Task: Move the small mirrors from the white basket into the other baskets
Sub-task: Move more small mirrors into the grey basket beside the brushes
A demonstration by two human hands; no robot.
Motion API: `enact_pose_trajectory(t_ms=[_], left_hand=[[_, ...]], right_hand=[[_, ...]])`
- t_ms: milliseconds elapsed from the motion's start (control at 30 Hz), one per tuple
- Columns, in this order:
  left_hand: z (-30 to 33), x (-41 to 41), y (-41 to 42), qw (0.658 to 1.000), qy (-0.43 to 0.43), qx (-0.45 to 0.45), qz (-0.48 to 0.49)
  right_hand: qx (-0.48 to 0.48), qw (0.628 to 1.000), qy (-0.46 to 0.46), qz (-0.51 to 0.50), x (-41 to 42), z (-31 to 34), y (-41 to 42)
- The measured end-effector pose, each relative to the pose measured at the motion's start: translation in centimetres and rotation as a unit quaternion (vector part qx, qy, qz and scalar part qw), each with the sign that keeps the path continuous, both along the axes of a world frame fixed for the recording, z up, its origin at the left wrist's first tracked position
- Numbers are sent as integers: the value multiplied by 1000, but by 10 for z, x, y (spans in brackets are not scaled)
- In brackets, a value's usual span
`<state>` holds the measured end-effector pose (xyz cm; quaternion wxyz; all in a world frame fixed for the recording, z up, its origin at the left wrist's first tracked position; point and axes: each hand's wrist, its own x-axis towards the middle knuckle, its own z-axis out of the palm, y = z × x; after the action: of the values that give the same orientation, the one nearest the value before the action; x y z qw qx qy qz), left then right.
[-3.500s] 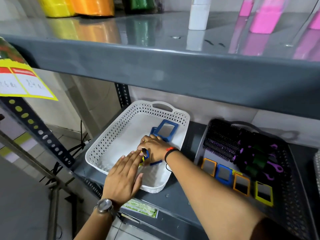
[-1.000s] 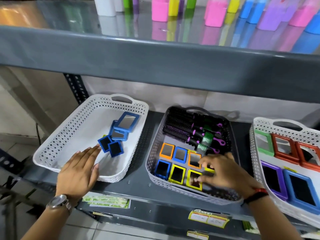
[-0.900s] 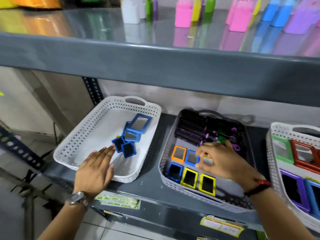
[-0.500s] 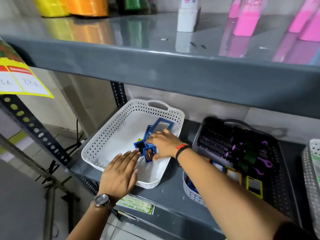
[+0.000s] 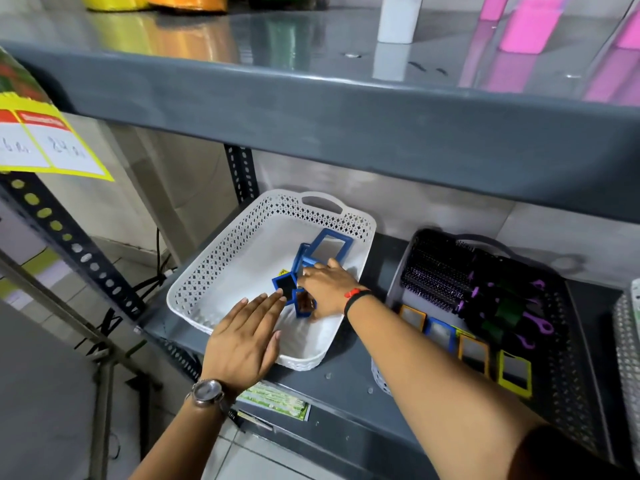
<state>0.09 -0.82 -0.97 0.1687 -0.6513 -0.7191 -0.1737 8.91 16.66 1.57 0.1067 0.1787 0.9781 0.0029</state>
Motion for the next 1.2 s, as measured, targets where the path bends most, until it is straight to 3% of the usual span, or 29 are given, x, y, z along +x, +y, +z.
enact_pose_trajectory(t_ms=[133, 267, 467, 667, 867, 1200], left_hand=[[2, 1, -1, 1000, -1, -1, 3], [1, -1, -2, 1000, 3, -3, 8], [0, -4, -5, 1000, 7, 19, 9], [-1, -1, -6, 1000, 14, 25, 6], [-4, -1, -4, 1000, 7, 8, 15], [-5, -1, 0, 1000, 7, -1, 17]], right_hand=[[-18, 1000, 4, -16, -1, -1, 1], [-44, 995, 77, -40, 9, 22, 5], [-34, 976, 174, -130, 98, 80, 14], [-14, 956, 67, -285, 239, 76, 7], [-30, 947, -55, -315, 299, 32, -26], [-24, 950, -2, -311, 305, 6, -40]])
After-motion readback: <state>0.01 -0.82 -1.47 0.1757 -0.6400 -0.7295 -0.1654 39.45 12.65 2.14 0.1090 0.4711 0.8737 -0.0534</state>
